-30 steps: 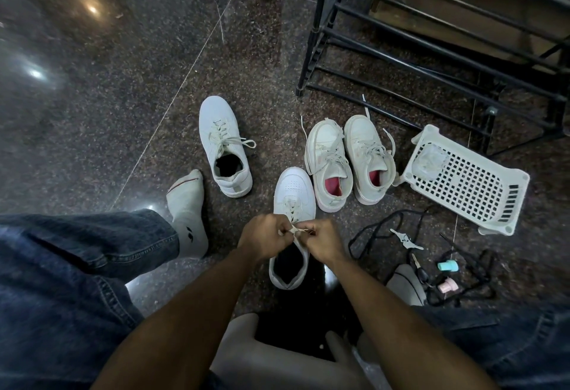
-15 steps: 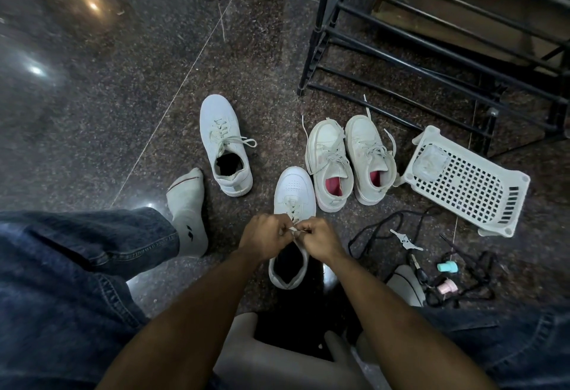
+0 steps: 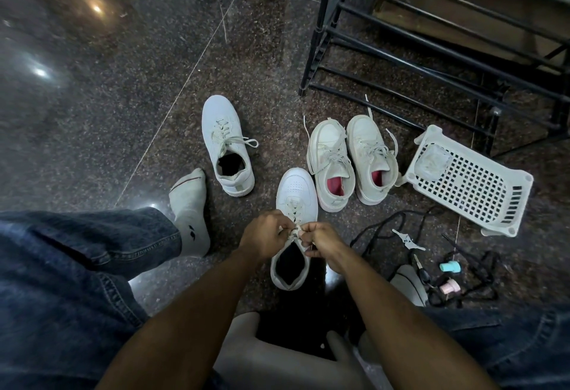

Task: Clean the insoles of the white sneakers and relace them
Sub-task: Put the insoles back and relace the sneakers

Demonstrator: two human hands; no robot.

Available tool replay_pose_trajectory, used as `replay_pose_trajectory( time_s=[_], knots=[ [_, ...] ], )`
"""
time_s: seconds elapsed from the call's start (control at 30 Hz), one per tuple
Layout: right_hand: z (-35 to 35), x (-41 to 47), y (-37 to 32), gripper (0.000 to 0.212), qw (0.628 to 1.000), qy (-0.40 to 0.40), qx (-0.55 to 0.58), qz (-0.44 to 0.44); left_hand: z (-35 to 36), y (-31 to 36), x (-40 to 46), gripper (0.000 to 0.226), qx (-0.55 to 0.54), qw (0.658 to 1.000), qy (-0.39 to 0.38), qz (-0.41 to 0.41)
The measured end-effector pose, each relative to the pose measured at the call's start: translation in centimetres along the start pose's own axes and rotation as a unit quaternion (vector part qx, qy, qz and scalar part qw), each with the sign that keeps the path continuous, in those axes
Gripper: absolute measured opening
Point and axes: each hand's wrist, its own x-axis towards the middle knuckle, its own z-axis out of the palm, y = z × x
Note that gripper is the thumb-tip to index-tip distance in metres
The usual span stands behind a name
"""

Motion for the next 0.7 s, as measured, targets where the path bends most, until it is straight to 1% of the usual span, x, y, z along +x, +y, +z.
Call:
replay_pose_trajectory(
  time_s=[0.07,0.13,0.27,0.33,0.43,0.5,0.53,0.6,0.7],
  knots=[
    [0.0,0.0,0.1,0.021,1.0,0.01,0.016,0.006,-0.1,-0.1,0.0,0.019,-0.016,1.0,-0.022,0.007],
    [0.1,-0.2,0.1,0.021,1.0,0.016,0.022,0.006,-0.2,0.0,-0.1,0.018,-0.009,1.0,-0.023,0.013],
    [0.1,-0.7,0.1,0.019,1.0,0.022,0.02,-0.002,-0.5,0.8,0.0,0.015,0.084,0.995,-0.009,0.053],
    [0.1,-0.6,0.3,0.015,0.999,0.031,-0.013,-0.03,-1.1,1.3,0.1,0.016,0.101,0.993,-0.028,0.048],
    [-0.5,-0.4,0.6,0.005,0.983,0.077,-0.119,-0.117,-2.0,1.6,0.6,0.013,0.07,0.992,-0.101,-0.006],
    [-0.9,-0.6,0.5,0.006,0.96,0.096,-0.212,-0.156,-2.3,1.5,0.9,0.014,0.038,0.987,-0.153,-0.03],
    [-1.1,-0.9,0.3,0.006,0.943,0.107,-0.265,-0.171,-2.4,1.2,1.0,0.018,0.027,0.984,-0.17,-0.036],
    [-1.7,-1.5,-0.3,0.008,0.899,0.139,-0.376,-0.175,-2.7,0.7,1.2,0.026,0.028,0.981,-0.186,-0.044],
    [-2.5,-2.6,-1.1,0.014,0.824,0.175,-0.518,-0.147,-3.0,-0.1,1.2,0.03,0.046,0.976,-0.206,-0.048]
  ],
)
